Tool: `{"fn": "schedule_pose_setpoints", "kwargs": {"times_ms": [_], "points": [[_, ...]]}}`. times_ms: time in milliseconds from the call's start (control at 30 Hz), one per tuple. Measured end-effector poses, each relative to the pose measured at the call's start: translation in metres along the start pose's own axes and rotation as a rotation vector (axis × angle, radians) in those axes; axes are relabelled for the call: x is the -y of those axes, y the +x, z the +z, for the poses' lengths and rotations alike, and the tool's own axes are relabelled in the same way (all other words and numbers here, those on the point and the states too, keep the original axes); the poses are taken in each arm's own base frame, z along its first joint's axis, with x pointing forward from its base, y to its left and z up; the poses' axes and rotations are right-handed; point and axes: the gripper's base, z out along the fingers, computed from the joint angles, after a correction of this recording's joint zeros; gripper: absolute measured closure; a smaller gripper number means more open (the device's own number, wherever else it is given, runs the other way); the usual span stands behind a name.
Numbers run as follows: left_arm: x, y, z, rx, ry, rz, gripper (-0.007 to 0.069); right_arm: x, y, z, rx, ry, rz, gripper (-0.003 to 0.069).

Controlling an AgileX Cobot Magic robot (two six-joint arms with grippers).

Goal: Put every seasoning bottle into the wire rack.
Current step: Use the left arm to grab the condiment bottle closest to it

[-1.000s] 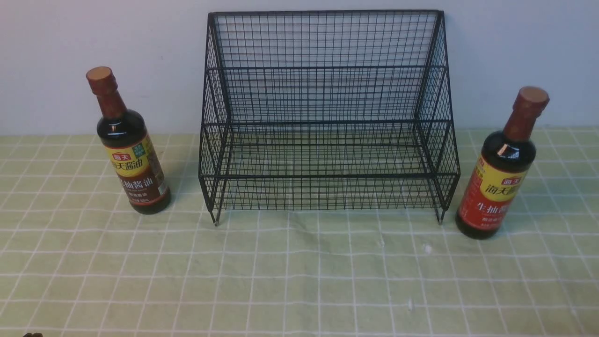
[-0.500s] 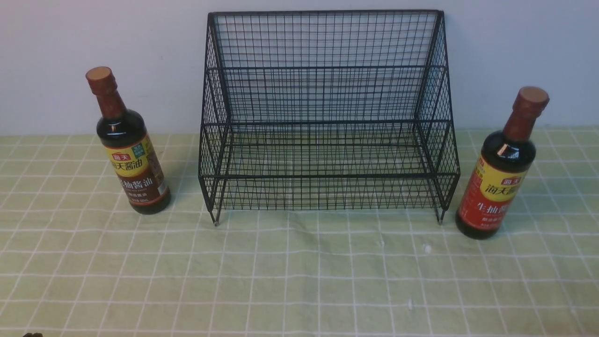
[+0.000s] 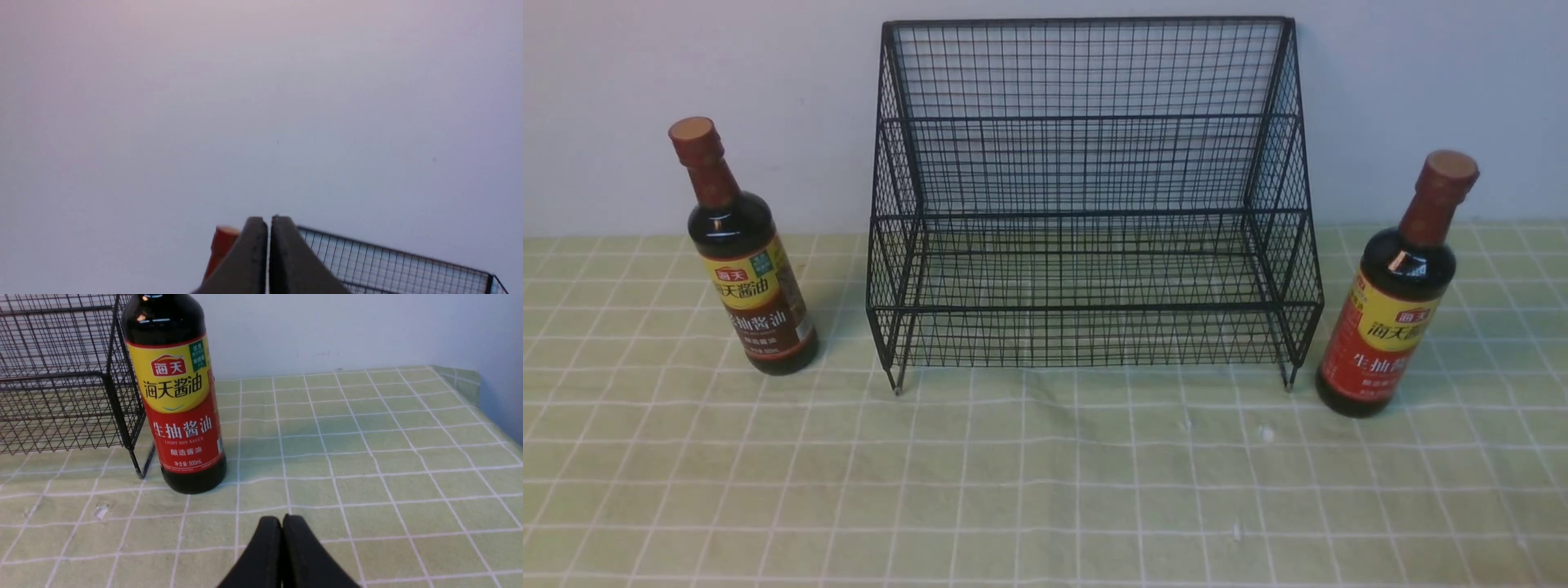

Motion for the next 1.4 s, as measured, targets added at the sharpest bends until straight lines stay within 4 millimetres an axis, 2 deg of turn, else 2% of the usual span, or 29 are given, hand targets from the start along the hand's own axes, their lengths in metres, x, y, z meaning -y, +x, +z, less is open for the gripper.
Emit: {"fn": "schedule_pose_setpoints", "kwargs": {"times_ms": [167,267,300,367,500,567,633,667,733,800,867,933,1067,1400], "points": [[0.007,-0.004,0.031,-0.139,0.017,0.059,0.0627,0.000,0.000,0.000,0.000,0.000,0.000,0.0673],[0.013,-0.005,0.066,-0.248,0.036,0.114,0.0587,0.000,0.000,0.000,0.000,0.000,0.000,0.0673],[0.014,-0.002,0.085,-0.304,0.042,0.135,0.0550,0.000,0.000,0.000,0.000,0.000,0.000,0.0673],[0.015,0.003,0.106,-0.354,0.042,0.146,0.0495,0.000,0.000,0.000,0.000,0.000,0.000,0.0673],[0.014,0.013,0.137,-0.415,0.034,0.146,0.0375,0.000,0.000,0.000,0.000,0.000,-0.001,0.0673],[0.014,0.019,0.158,-0.435,0.032,0.144,0.0272,0.000,0.000,0.000,0.000,0.000,-0.001,0.0673],[0.013,0.024,0.173,-0.443,0.032,0.142,0.0202,0.000,0.000,0.000,0.000,0.000,-0.002,0.0673],[0.013,0.025,0.177,-0.445,0.031,0.142,0.0188,0.000,0.000,0.000,0.000,0.000,-0.002,0.0673],[0.012,0.035,0.198,-0.470,0.026,0.142,0.0119,0.000,0.000,0.000,0.000,0.000,-0.002,0.0673],[0.011,0.038,0.204,-0.479,0.024,0.143,0.0109,0.000,0.000,0.000,0.000,0.000,-0.002,0.0673],[0.007,0.054,0.226,-0.509,0.006,0.151,0.0092,0.000,0.000,0.000,0.000,0.000,0.001,0.0673],[0.003,0.064,0.238,-0.527,-0.010,0.167,0.0092,0.000,0.000,0.000,0.000,0.000,0.005,0.0673],[-0.004,0.078,0.253,-0.544,-0.051,0.191,0.0092,0.000,0.000,0.000,0.000,0.000,0.005,0.0673],[-0.015,0.101,0.272,-0.479,-0.104,0.194,0.0092,0.000,0.000,0.000,0.000,0.000,0.008,0.0673]]}}
